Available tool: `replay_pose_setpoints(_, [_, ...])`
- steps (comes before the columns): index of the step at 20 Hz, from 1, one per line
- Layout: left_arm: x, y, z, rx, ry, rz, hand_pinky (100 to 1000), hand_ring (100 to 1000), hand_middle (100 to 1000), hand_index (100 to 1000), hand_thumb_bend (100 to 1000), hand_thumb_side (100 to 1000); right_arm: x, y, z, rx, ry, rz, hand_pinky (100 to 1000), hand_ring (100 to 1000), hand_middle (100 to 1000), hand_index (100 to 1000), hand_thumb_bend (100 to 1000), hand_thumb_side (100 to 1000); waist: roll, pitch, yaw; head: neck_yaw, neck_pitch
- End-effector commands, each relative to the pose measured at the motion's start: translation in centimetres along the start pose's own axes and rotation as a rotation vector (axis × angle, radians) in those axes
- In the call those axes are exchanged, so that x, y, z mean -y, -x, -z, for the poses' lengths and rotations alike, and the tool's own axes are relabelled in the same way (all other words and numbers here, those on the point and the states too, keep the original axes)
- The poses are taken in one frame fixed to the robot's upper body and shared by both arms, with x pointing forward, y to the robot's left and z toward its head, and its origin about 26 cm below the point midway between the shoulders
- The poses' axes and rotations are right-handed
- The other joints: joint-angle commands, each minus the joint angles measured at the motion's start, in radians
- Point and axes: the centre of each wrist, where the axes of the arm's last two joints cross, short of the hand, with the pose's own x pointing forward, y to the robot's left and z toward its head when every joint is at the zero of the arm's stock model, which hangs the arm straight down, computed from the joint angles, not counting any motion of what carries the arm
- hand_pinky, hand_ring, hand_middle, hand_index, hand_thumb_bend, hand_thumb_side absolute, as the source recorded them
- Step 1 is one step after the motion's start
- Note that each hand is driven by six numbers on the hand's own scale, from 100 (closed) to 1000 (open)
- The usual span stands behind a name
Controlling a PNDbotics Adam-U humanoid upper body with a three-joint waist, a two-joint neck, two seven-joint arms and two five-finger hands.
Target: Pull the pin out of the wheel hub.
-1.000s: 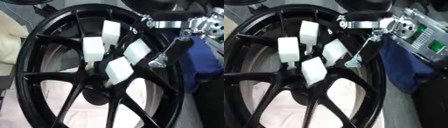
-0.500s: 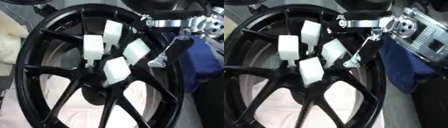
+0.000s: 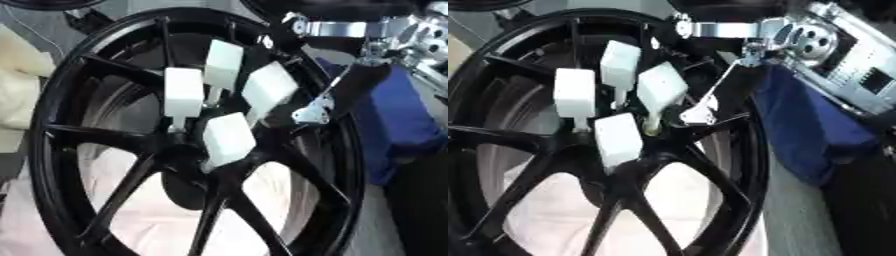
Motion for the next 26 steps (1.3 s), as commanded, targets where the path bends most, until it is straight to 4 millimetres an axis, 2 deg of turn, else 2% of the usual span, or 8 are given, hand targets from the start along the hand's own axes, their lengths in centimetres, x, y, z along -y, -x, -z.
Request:
replay_pose_setpoints(1, [-0.6, -0.7, 0.4, 0.027, 0.002, 0.015, 930, 573, 583, 688, 215, 703, 1.6, -0.9, -0.9, -0.001, 0.026, -0.037, 553, 473, 282, 394, 161, 116, 0.011, -0.033, -0.005, 0.004, 0.006])
replay_pose_setpoints(3, [-0.6, -0.7, 0.3, 0.026, 0.001, 0.016, 930, 573, 583, 688, 215, 702, 2.0, -1.1, -1.1, 0.003, 0.033, -0.034, 552, 472, 281, 393, 160, 117, 0.013, -0.036, -0.01, 0.006, 0.009])
replay_pose_setpoints(4, [-0.7, -0.7, 0.3, 0.025, 0.0, 0.017, 930, 574, 583, 688, 216, 701, 2.2, -1.1, -1.3, 0.005, 0.039, -0.029, 550, 466, 278, 388, 101, 252, 0.015, -0.038, -0.014, 0.009, 0.01])
replay_pose_setpoints(5, [-0.7, -0.7, 0.3, 0.024, -0.002, 0.019, 930, 574, 583, 688, 216, 701, 2.5, -1.2, -1.5, 0.009, 0.051, -0.019, 550, 465, 274, 386, 148, 113, 0.017, -0.041, -0.02, 0.013, 0.012])
replay_pose_setpoints(10, [-1.0, -0.6, 0.1, 0.019, -0.01, 0.029, 930, 574, 583, 689, 218, 698, 4.5, -1.7, -3.6, 0.008, 0.161, 0.028, 553, 459, 272, 384, 127, 100, 0.028, -0.049, -0.045, 0.031, 0.016])
replay_pose_setpoints(15, [-1.5, -0.4, -0.1, 0.016, -0.037, 0.049, 932, 573, 583, 690, 218, 697, 5.0, -0.3, -7.7, -0.121, 0.413, 0.055, 561, 458, 277, 389, 104, 100, 0.046, -0.045, -0.085, 0.06, 0.012])
replay_pose_setpoints(21, [-1.9, -0.3, -0.3, 0.015, -0.065, 0.067, 932, 572, 582, 690, 219, 697, 3.0, 4.0, -12.5, -0.381, 0.789, 0.075, 572, 460, 293, 405, 100, 100, 0.065, -0.031, -0.114, 0.098, -0.003])
replay_pose_setpoints(26, [-1.9, -0.3, -0.3, 0.019, -0.079, 0.072, 933, 570, 582, 690, 221, 696, -1.3, 8.1, -16.5, -0.605, 1.022, 0.102, 628, 490, 364, 463, 100, 100, 0.083, -0.018, -0.135, 0.111, -0.021])
